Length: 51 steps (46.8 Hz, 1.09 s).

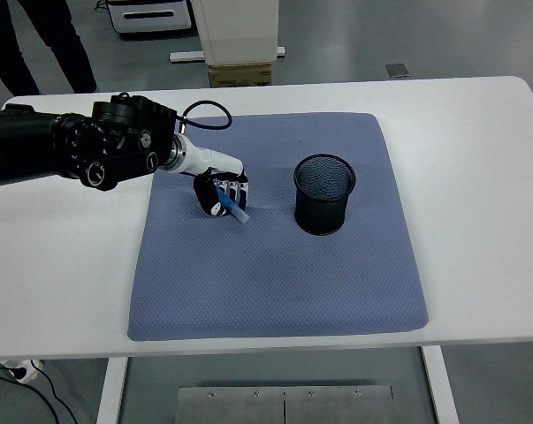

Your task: Left hand places marker in pen holder

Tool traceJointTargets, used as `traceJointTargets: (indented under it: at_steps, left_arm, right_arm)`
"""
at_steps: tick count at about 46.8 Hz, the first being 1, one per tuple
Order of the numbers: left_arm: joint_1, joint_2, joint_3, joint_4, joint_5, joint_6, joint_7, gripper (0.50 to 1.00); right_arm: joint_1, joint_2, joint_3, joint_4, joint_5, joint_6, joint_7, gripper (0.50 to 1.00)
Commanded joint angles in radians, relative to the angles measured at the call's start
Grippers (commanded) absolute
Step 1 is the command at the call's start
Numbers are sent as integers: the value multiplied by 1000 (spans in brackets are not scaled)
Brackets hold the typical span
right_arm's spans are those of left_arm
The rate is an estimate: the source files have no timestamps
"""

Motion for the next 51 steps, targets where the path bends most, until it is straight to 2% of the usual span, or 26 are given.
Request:
traceJointTargets:
  at_steps: [1,42,47,48,51]
  left_arm:
    - [0,0,-2,4,-1,1,-2,500]
    - [0,3,-37,22,-12,15,-7,511]
    - [0,3,-37,22,-12,15,-8,555]
    - [2,3,-37,22,-11,13,-8,598]
    - [3,3,-35,20,-9,11,-8,616]
  right_arm:
    - [0,0,0,0,0,0,0,1000]
    - [0,0,0,0,0,0,0,1000]
    - [0,0,0,0,0,0,0,1000]
    - [0,0,0,0,0,0,0,1000]
    - [0,0,0,0,0,0,0,1000]
